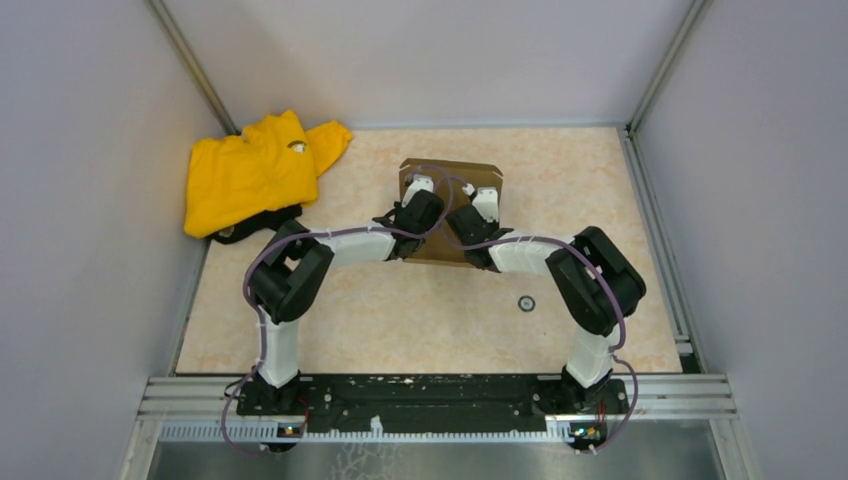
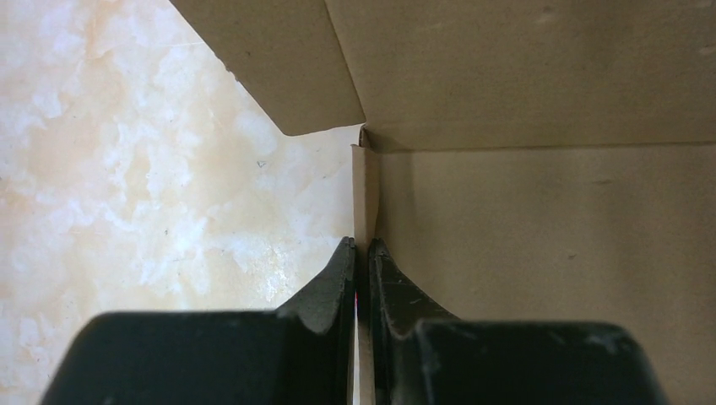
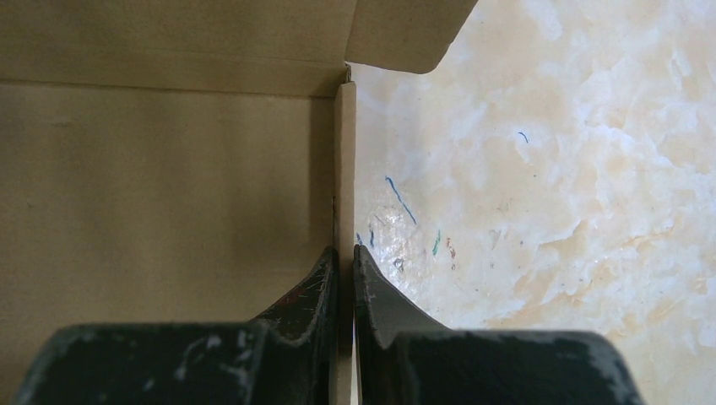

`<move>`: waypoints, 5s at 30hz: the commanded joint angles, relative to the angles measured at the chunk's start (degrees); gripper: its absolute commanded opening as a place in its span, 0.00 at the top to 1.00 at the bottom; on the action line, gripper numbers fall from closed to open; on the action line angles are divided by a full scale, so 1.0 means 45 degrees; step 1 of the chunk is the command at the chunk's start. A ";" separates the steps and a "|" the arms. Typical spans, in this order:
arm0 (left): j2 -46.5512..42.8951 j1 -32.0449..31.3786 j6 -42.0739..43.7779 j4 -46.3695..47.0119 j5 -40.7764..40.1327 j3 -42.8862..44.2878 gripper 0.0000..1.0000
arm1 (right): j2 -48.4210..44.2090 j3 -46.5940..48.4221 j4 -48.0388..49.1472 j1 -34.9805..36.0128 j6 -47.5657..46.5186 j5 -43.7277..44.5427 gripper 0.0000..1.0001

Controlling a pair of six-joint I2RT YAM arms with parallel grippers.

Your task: Fold the paper box

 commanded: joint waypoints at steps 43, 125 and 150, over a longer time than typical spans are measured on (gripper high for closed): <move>-0.4755 -0.0200 0.0160 -0.0647 0.0940 -0.1242 0.33 | -0.5651 -0.0079 -0.1582 0.0185 -0.1562 -0.0853 0.32; -0.9233 -0.0124 -0.3083 -0.3295 0.3418 -0.5168 0.01 | -0.6772 -0.6121 -0.4892 -0.0202 0.4699 -0.3558 0.57; -0.8568 -0.0103 -0.2856 -0.3178 0.2912 -0.4921 0.01 | -0.4373 -0.3871 -0.4466 -0.0187 0.3809 -0.3028 0.80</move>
